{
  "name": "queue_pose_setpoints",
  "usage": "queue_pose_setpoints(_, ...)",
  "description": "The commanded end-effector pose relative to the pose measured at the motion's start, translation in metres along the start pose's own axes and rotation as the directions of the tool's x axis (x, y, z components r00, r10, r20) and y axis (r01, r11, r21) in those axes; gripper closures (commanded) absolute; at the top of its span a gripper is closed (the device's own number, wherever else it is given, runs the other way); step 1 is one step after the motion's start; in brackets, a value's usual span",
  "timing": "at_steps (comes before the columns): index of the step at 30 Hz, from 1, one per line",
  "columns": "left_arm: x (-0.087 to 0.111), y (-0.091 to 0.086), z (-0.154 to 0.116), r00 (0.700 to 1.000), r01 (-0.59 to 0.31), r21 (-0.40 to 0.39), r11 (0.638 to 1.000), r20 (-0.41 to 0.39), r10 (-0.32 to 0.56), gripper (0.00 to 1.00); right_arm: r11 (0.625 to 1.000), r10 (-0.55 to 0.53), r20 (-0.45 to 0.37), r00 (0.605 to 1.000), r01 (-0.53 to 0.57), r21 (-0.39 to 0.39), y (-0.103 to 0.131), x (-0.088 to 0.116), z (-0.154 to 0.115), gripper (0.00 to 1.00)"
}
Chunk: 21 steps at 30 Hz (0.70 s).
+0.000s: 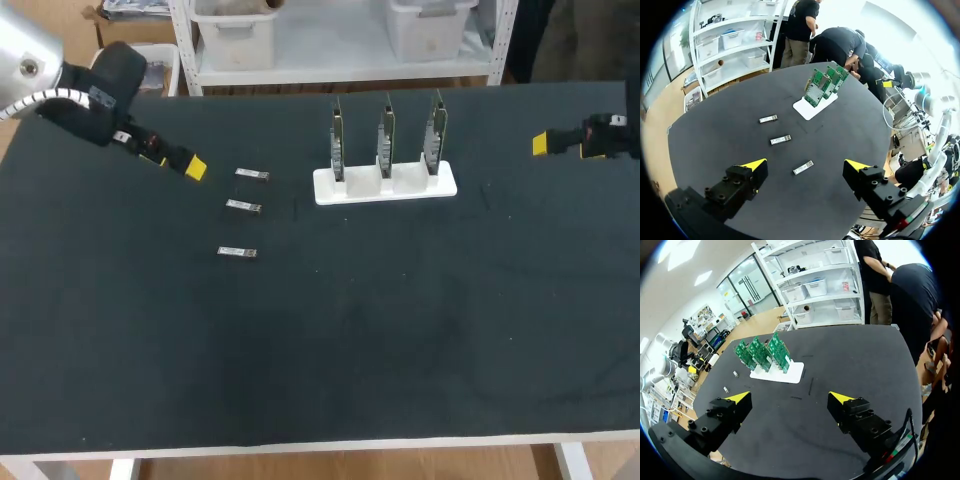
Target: Pick up the optical module with the left hand, and insert it into the network port with the right hand.
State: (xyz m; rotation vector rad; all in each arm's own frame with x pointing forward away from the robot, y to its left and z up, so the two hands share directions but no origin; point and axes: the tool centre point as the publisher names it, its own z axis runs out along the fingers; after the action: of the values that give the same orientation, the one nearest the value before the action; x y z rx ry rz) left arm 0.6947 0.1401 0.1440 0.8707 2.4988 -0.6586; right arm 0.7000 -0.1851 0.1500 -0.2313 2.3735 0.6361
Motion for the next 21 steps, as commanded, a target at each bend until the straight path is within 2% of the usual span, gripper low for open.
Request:
queue_pose_setpoints(1,-0.01,-0.005,0.003,0.989,-0.096,-0.068,0.993,-0.124,0.087,0.0,1.0,0.0,0.0,1.0,0.0,0.0,0.0,0.0,0.0,0.0)
queue_pose_setpoints(3,-0.014,-0.011,0.007,0.968,-0.181,-0.063,0.982,-0.19,0.166,0.0,1.0,0.0,0.0,1.0,0.0,0.0,0.0,0.0,0.0,0.0)
queue_pose_setpoints(6,-0.015,-0.016,0.013,0.941,-0.253,-0.032,0.967,-0.238,0.239,0.0,1.0,0.0,0.0,1.0,0.0,0.0,0.0,0.0,0.0,0.0)
queue_pose_setpoints(10,-0.012,-0.015,0.019,0.927,-0.282,0.009,0.959,-0.255,0.275,0.0,1.0,0.0,0.0,1.0,0.0,0.0,0.0,0.0,0.0,0.0)
queue_pose_setpoints(14,-0.008,-0.017,0.023,0.898,-0.332,0.058,0.941,-0.284,0.335,0.0,1.0,0.0,0.0,1.0,0.0,0.0,0.0,0.0,0.0,0.0)
queue_pose_setpoints(21,0.002,-0.018,0.025,0.864,-0.376,0.078,0.924,-0.33,0.379,0.0,1.0,0.0,0.0,1.0,0.0,0.0,0.0,0.0,0.0,0.0)
